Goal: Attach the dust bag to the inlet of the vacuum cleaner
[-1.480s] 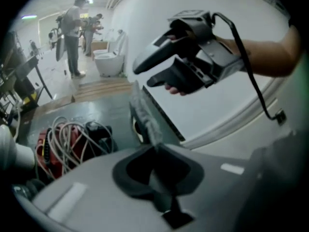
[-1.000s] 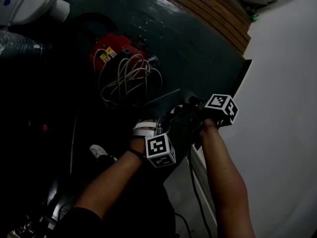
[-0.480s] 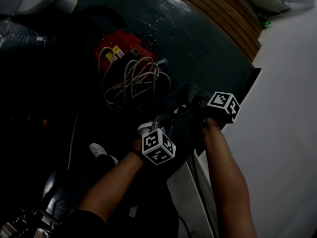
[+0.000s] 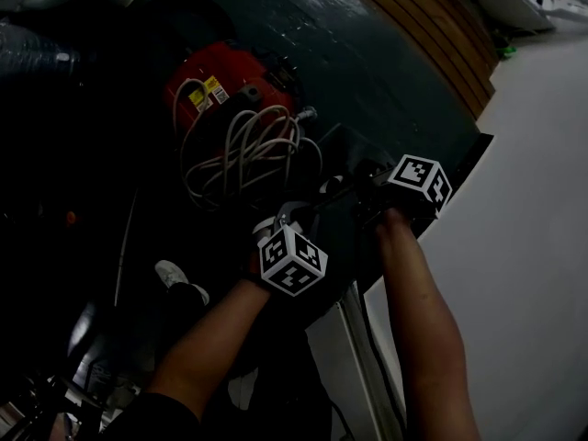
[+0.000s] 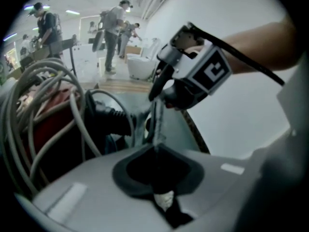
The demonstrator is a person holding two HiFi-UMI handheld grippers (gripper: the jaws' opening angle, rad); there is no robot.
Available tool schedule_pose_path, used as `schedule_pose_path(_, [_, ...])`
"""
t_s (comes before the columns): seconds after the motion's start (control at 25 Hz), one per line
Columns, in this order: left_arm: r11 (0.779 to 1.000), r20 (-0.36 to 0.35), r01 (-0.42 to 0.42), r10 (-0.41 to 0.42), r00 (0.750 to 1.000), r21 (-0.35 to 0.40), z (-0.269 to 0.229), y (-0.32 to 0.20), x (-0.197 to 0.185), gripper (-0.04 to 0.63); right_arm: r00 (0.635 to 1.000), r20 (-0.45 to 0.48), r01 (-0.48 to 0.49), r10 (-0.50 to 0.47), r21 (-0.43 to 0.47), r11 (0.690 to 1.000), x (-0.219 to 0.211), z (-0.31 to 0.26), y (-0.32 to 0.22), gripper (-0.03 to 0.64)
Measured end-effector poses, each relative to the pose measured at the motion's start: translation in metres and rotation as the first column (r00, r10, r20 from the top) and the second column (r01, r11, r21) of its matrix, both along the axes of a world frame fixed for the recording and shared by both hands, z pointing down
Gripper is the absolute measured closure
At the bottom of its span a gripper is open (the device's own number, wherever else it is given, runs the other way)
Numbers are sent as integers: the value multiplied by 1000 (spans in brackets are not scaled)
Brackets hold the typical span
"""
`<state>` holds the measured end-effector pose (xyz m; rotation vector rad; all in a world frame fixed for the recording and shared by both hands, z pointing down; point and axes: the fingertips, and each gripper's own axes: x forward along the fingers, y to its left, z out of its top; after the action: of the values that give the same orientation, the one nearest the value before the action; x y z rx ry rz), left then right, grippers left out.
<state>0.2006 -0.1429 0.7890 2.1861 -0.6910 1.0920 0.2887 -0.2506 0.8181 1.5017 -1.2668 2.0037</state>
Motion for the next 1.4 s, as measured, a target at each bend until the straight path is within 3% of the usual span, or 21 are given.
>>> schedule_pose_path(0.52, [993,25,117,-117,993,21,6,-21,-26,572,997,33,64,-65,57,996,-31,5,-27,611])
schedule_pose_path(0.76, [984,41,175,-176,983,32,4,-22,-34,572,990,30,137,-139,68,988,-50,-2,-35,611])
schedule_pose_path(1.12, [983,26,183,-183,983,17,5,-24,-31,572,981,25,191,-193,62,980,-69,-3,-49,611])
schedule_pose_path(1.4, [981,54,187,-189,980,50,-2,-31,-42,572,988,19,154,-155,46,987,-64,5,-44,611])
